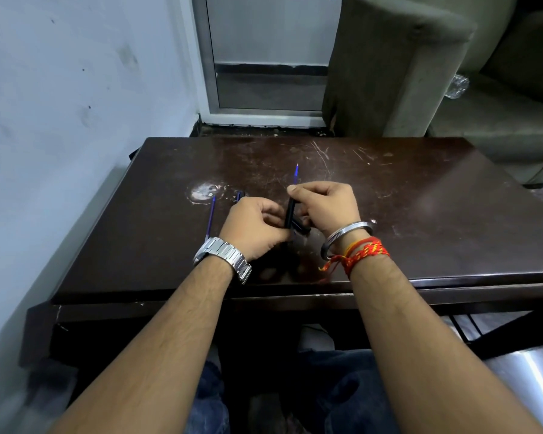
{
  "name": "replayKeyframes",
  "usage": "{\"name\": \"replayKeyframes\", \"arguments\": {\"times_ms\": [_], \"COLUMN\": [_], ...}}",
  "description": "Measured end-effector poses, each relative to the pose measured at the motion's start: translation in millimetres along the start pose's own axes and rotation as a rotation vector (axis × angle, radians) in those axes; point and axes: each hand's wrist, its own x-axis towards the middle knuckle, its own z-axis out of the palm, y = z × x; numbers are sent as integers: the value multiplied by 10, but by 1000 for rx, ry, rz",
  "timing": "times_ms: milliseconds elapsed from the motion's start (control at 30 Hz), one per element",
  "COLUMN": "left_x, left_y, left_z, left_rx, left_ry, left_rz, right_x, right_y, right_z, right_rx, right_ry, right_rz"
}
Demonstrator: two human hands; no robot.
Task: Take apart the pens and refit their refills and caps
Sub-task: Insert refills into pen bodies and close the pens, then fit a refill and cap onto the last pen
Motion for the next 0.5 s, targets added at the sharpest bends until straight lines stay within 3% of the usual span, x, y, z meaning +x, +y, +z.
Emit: {"name": "replayKeyframes", "arguments": {"times_ms": [167,267,400,500], "left_x": [12,18,34,47], "left_y": [-8,-20,-60,-44], "left_z": [-13,-25,-53,-62], "left_rx": [134,155,166,83], "left_ry": [-43,-24,173,373], "left_rz": [-25,-30,-10,-8], "right_x": [62,105,177,246], "right_y": [-30,-84,-132,-84], "right_z": [-60,-125,-302,-483], "right_rx": [63,255,363,81], "right_ry": [92,176,382,522], "right_rz": [-79,-173,-304,-269]}}
